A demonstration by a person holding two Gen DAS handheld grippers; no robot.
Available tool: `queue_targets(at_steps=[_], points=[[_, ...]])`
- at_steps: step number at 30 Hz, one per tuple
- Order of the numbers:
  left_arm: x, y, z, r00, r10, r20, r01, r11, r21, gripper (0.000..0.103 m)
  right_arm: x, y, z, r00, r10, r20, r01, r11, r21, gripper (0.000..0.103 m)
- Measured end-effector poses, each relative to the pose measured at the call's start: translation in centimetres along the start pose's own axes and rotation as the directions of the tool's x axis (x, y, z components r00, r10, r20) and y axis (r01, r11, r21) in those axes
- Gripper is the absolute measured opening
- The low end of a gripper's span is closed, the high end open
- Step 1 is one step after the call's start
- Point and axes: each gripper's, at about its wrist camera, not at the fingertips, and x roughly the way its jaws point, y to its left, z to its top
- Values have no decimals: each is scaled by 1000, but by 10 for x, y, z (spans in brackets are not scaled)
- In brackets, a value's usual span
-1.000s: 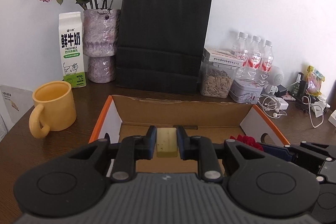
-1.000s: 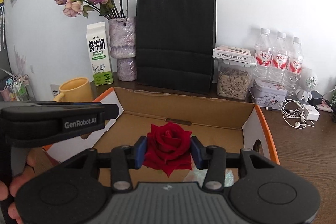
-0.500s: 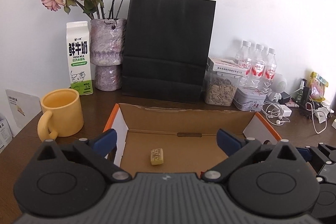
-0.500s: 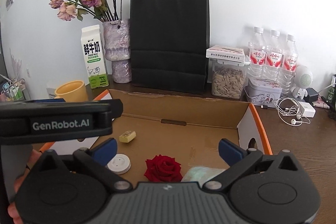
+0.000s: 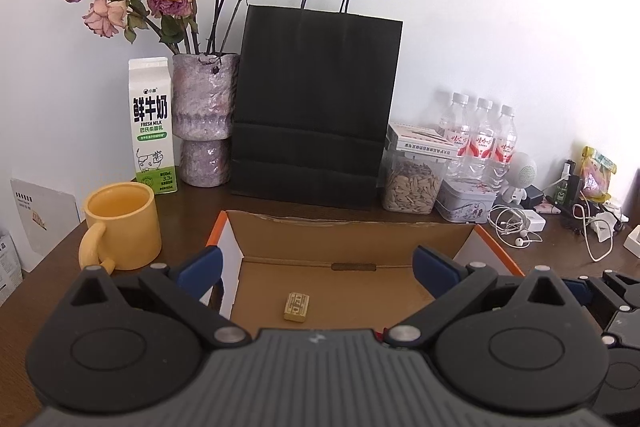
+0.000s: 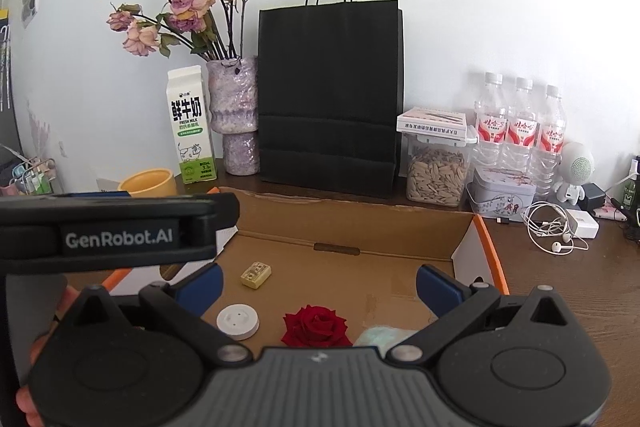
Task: Organize objects
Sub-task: 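Withdraw both open tools from the box back toward the pile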
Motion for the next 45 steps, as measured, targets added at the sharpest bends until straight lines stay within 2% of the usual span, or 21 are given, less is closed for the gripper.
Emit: queue_targets(at_steps=[11, 16, 27, 35, 45], points=[[-50, 10, -15, 999, -6, 46, 4, 999, 34, 103, -51, 0, -15, 998, -28, 47, 31, 998, -50, 103], [-67, 20, -27, 1000, -1, 25, 0, 999, 40, 103, -79, 0, -34, 998, -28, 60, 32, 998, -60, 103], [-112, 24, -54, 1000, -7, 4, 6, 995, 96, 103, -126, 5, -74, 999, -22, 30, 24, 996, -85, 103], [-136, 33, -76, 999, 9, -38, -5, 994, 112, 103, -158, 17, -97, 1000, 5, 14, -4, 993, -117, 103], [-152, 50, -102, 994, 35, -104, -24, 994, 103, 103, -171, 31, -119, 998, 53, -26, -55, 992, -111, 103]])
